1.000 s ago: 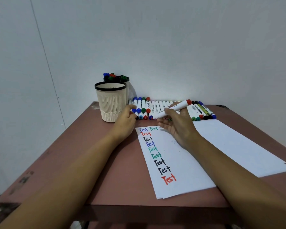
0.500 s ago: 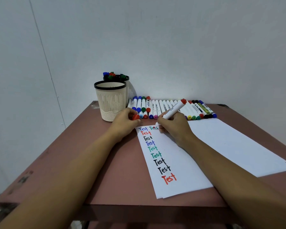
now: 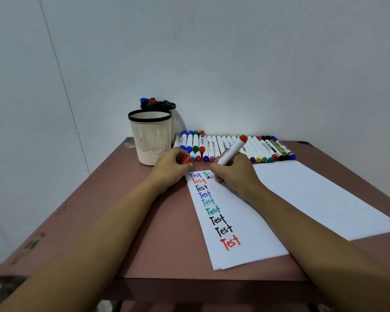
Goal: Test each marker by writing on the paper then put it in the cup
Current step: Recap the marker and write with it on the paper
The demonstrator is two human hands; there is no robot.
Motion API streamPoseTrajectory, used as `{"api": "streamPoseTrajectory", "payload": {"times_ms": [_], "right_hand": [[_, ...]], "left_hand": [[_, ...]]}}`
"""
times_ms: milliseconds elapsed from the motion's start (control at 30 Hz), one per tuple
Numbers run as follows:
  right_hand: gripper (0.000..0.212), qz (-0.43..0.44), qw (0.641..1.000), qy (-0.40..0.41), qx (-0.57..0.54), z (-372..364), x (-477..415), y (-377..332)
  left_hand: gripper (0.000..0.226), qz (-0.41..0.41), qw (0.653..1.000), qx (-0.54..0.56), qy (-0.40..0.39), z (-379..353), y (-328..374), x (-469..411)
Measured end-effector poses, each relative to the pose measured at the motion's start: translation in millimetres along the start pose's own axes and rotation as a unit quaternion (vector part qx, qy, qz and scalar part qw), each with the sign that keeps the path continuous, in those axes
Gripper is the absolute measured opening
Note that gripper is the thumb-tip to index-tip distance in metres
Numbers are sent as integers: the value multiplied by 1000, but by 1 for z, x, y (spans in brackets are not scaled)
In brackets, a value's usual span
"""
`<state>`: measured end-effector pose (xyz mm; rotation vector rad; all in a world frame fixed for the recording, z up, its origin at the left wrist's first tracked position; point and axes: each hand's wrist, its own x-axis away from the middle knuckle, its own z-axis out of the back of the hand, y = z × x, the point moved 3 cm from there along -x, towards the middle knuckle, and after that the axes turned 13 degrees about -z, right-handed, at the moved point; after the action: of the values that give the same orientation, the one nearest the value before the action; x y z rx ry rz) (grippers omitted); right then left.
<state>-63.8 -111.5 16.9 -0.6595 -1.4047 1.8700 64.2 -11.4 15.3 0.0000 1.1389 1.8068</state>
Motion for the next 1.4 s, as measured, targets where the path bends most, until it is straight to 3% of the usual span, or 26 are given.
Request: {"api": "streamPoseTrajectory", "payload": {"times_ms": [467,633,900,1133,1400], "right_hand": [[17,-6,1000,-14,-12,0,-3,0],[22,-15,996,4,-93,4,-4,1],[16,16,1000,25,-3,0,-4,2],[17,9,1000,3,-17,0,-3,2],[16,21,999,43,-9,2,-5,3]], "left_hand": [[29,-8,1000,-7,-3,0,1,0],[30,-8,1000,-12,-11,0,1,0],[31,-11,1000,-16,-8,0,0,-1],[31,-9,1000,-17,-11,0,-1,-1],[31,-9,1000,-19,-13,-1,0,-1]]}}
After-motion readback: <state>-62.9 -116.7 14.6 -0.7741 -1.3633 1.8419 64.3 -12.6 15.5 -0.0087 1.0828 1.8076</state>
